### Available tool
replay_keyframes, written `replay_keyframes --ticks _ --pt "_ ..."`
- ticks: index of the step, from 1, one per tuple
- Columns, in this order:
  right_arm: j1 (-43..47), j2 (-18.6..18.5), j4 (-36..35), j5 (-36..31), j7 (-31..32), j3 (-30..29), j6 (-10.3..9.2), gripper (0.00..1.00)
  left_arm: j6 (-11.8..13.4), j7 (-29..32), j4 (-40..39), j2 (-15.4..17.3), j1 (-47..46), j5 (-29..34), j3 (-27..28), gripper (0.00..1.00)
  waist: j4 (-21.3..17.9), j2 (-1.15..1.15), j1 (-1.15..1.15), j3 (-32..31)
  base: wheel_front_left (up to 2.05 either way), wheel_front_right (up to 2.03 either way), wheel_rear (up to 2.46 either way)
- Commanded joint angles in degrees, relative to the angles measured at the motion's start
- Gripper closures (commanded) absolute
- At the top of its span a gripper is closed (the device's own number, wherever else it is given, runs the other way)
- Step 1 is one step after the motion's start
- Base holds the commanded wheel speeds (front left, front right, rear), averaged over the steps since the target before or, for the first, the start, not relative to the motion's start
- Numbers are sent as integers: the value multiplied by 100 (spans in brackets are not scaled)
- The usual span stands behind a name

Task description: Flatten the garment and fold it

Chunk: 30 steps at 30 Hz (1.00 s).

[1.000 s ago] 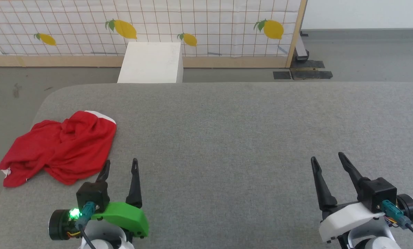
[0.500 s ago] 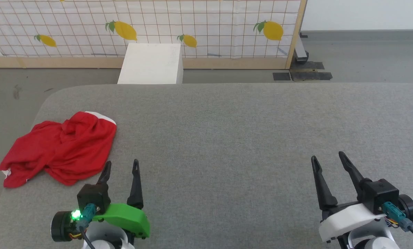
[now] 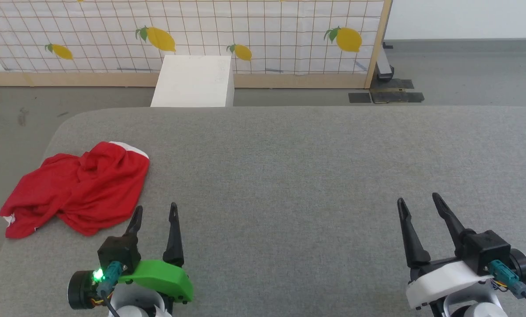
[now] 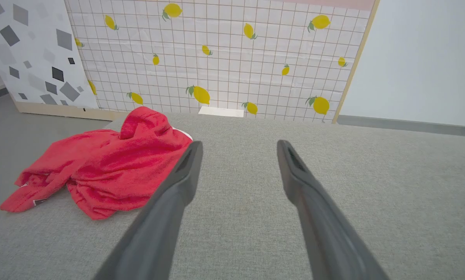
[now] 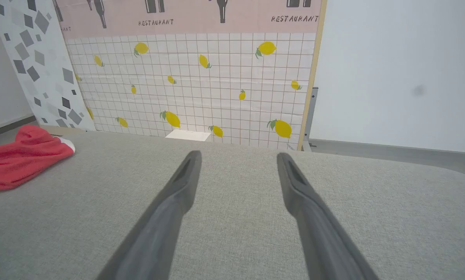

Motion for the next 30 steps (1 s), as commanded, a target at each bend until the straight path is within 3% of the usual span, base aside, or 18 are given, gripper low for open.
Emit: replay_keyframes --ticks 1,30 --pt "-83 13 20 46 -71 0 -6 0 32 -65 16 -7 -105 -42 -5 0 3 0 0 1 0 0 0" --pt "-86 18 131 219 -438 -20 -8 0 76 -430 243 -11 -163 -210 -123 0 67 0 0 -11 0 0 0"
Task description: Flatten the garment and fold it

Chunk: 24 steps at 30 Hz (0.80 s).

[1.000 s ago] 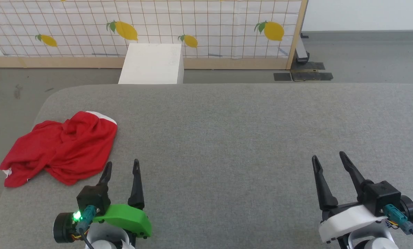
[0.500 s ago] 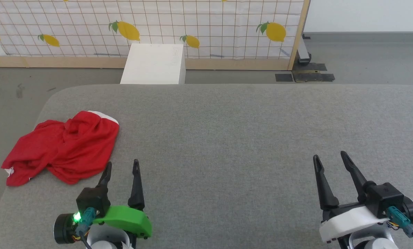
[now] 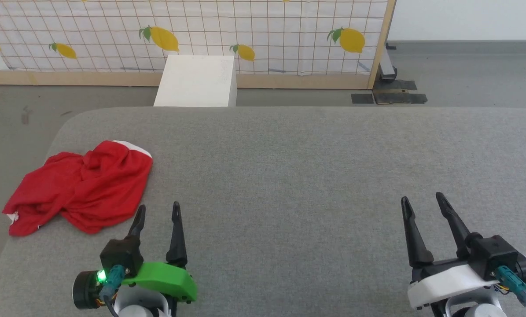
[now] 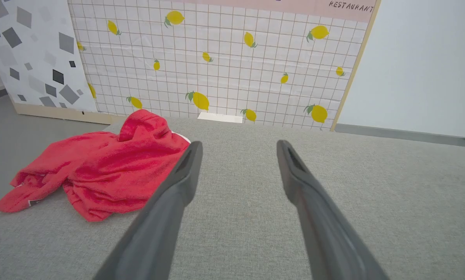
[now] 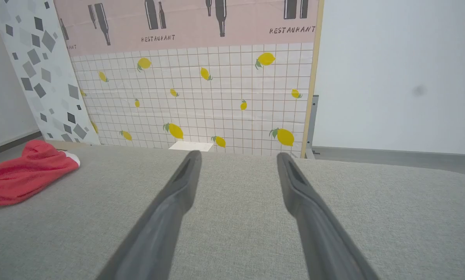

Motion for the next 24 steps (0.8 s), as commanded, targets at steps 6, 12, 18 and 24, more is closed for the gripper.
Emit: replay_keyframes --ticks 6,12,18,24 --pt "13 17 45 43 -132 -101 -7 0 44 -124 158 -12 -215 -68 -159 0 473 0 0 -37 0 0 0" --pt "84 17 45 54 -158 -115 -8 0 77 -150 197 39 -216 -46 -159 0 1381 0 0 -52 0 0 0" --pt "60 17 64 81 -158 -51 -8 0 143 -150 159 175 -51 -68 -2 0 2308 0 0 -73 0 0 0" --pt "62 17 91 72 -158 28 -8 0 225 -150 45 232 111 -107 124 0 2999 0 0 -121 0 0 0"
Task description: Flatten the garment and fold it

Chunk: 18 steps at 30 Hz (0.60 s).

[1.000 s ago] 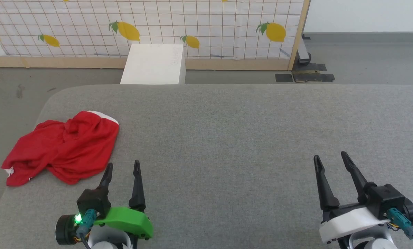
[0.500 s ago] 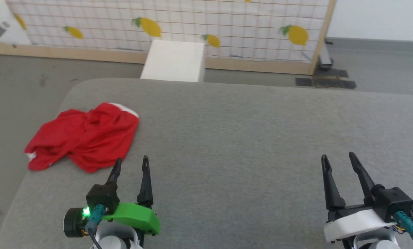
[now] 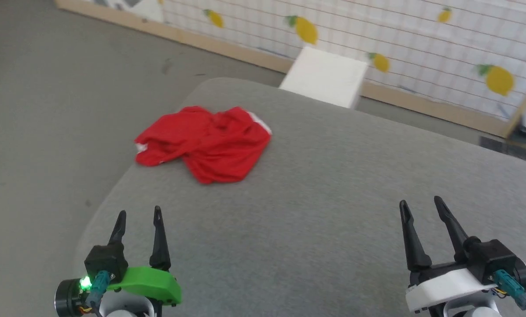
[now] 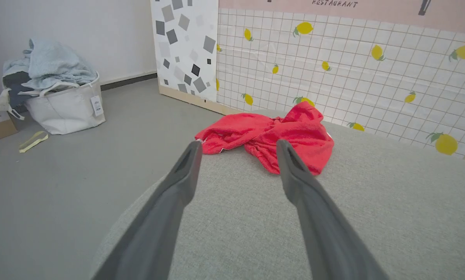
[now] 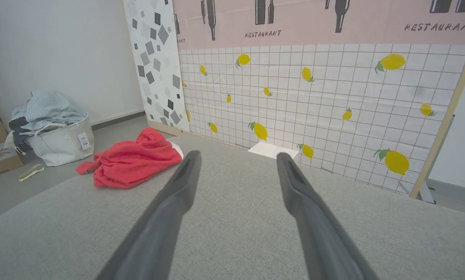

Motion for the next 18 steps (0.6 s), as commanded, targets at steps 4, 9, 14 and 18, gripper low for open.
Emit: replay_keyframes --ticks 4,9,14,18 --pt "15 3 41 21 -34 45 -9 0 45 -23 -76 46 138 -83 35 0 1092 0 0 -89 0 0 0" --pt "-15 3 57 35 -34 60 -9 0 72 -23 -116 54 200 -135 72 0 1261 0 0 -87 0 0 0" --pt "-35 3 57 28 -34 60 -9 0 81 -23 -211 28 210 -207 127 0 1292 0 0 -51 0 0 0" --pt "-35 3 72 35 -34 53 -9 0 82 -23 -242 7 209 -236 156 0 1258 0 0 -29 0 0 0"
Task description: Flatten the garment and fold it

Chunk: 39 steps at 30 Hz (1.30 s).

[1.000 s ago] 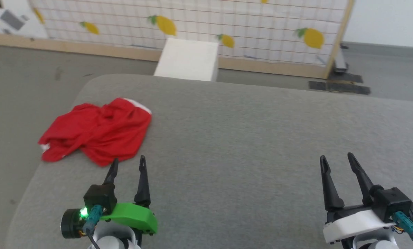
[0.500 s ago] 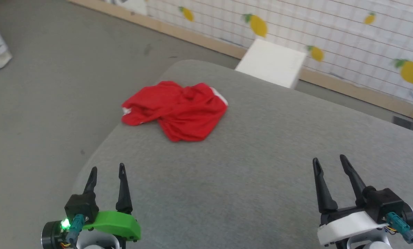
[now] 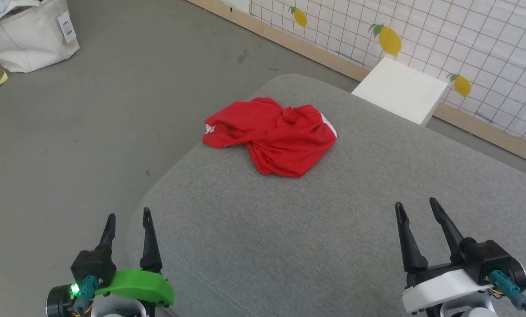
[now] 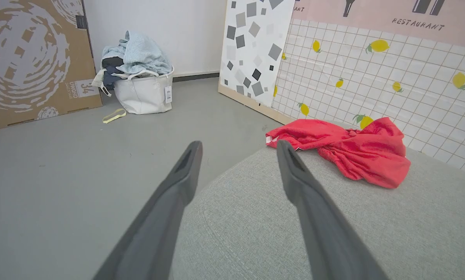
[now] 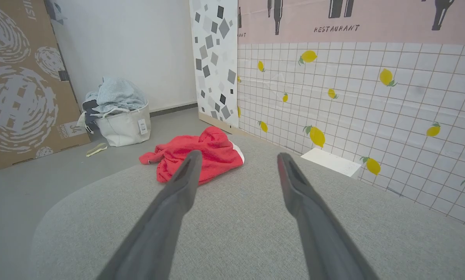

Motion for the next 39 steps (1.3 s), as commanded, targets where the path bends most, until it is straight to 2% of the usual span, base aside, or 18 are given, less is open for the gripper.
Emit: replay_keyframes --ticks 1,9,15,21,25,27,29,33,39 --pt "-27 -1 12 34 -33 -20 -8 0 29 -22 -26 -23 43 -33 16 0 -25 0 0 13 0 0 0" --pt "-167 -1 -64 5 -33 -104 -8 0 -158 -21 -15 -91 -280 -362 71 0 -209 0 0 334 0 0 0" --pt "-588 -1 -269 -185 -3 -86 -8 0 -274 354 208 122 -1327 -609 233 0 -795 0 0 1206 0 0 0" --pt "-1027 -1 -525 -299 28 -129 -8 0 -536 1193 574 596 -2730 -1106 533 0 -1601 0 0 2277 0 0 0" --pt "-1230 -1 -594 -306 15 -209 -8 0 -695 1992 909 1072 -3464 -1190 521 0 -2032 0 0 2758 0 0 0" --pt "-1367 -1 -611 -297 4 -218 -8 0 -727 2575 1152 1282 -3834 -1396 621 0 -2298 0 0 3021 0 0 0" --pt "-1499 -1 -629 -280 -8 -226 -8 0 -691 3109 1349 1468 -4133 -1556 714 0 -2505 0 0 3235 0 0 0" --pt "-1711 -1 -619 -150 -25 -238 -8 0 -445 4114 1661 1687 -4531 -1929 956 0 -2858 0 0 3534 0 0 0" --pt "-1840 -1 -676 144 -31 -125 -8 0 157 5534 1858 1920 -4475 -2216 1158 0 -3261 0 0 3719 0 0 0"
